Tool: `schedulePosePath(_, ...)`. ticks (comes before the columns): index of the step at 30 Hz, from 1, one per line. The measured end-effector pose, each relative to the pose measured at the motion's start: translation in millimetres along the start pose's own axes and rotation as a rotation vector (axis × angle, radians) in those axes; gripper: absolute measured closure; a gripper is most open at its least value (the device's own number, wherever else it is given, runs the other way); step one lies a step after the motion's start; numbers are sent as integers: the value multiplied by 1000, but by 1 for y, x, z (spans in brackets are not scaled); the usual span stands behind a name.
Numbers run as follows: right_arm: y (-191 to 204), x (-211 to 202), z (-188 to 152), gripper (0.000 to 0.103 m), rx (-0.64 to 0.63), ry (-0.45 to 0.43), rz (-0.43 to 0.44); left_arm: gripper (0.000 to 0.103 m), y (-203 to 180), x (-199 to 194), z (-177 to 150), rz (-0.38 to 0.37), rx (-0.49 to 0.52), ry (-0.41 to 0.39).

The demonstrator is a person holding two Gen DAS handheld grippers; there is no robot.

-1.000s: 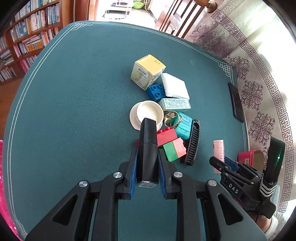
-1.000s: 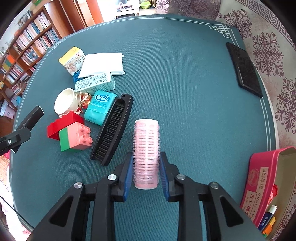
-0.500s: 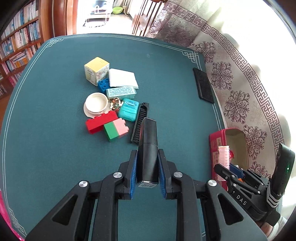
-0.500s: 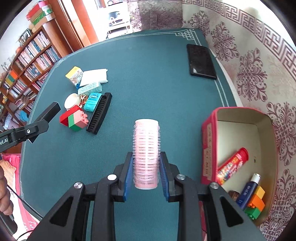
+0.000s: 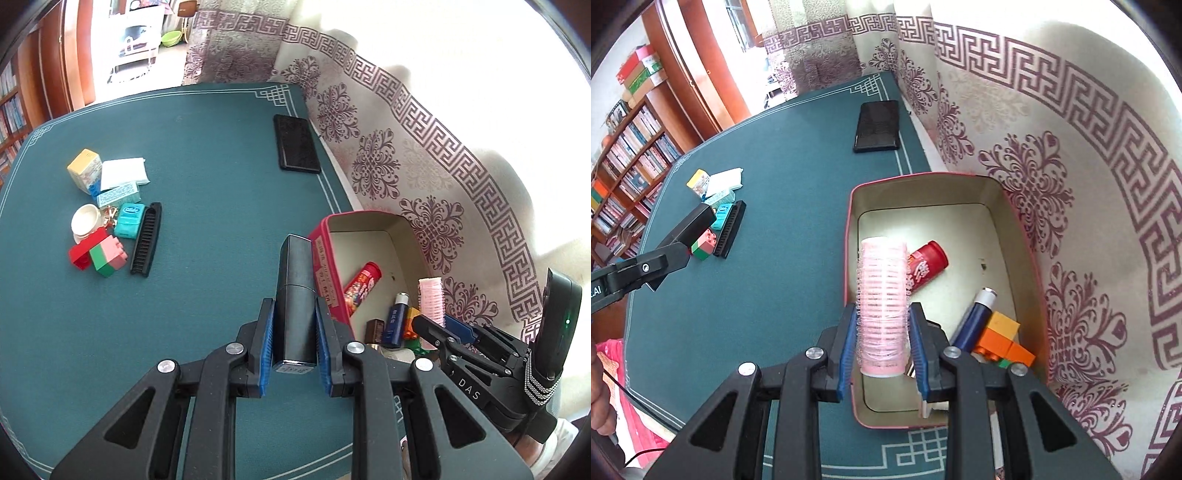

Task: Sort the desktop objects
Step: 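Carry the black tube and pink roller over the tin box, then open both grippers to drop the tube and roller into the tin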

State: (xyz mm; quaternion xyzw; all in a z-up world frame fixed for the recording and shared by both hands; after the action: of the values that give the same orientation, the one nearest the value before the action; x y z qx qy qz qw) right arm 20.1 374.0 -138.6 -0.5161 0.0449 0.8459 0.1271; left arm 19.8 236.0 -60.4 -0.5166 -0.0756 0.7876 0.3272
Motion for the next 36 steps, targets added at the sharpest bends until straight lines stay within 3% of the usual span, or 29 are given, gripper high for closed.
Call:
schedulePosePath(12,-43,-20,3,71,5,-75,-17,81,-62,13,-6,-21,74,1)
schedulePosePath(16,-50,-21,0,49,10,-79,-19,81,-72,16,-8,-24,83,1)
schedulePosePath(18,-54,-24,0,43,17,-86,-18,81,-76,18,-8,-27,86,4)
schedulePosePath(31,-72,-26,-12,43,27,-80,-23,80,-108,42,-10,-62,128,46)
schedulePosePath(36,-76,-26,-14,43,36,-77,-26,76,-113,49,-14,-93,93,86)
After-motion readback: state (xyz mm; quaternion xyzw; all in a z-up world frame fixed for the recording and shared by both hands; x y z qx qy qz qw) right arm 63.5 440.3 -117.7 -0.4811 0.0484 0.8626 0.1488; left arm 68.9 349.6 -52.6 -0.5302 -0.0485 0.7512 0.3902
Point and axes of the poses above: each gripper's, at about its wrist camera, not at the fingertips, and x roughly the way its jaws point, y to its left, z to its top, the point moved 10 cm from there along x, roughly the way its jaws point, and after that the axes turned 12 degrees about -z, right-handed, at the moved point
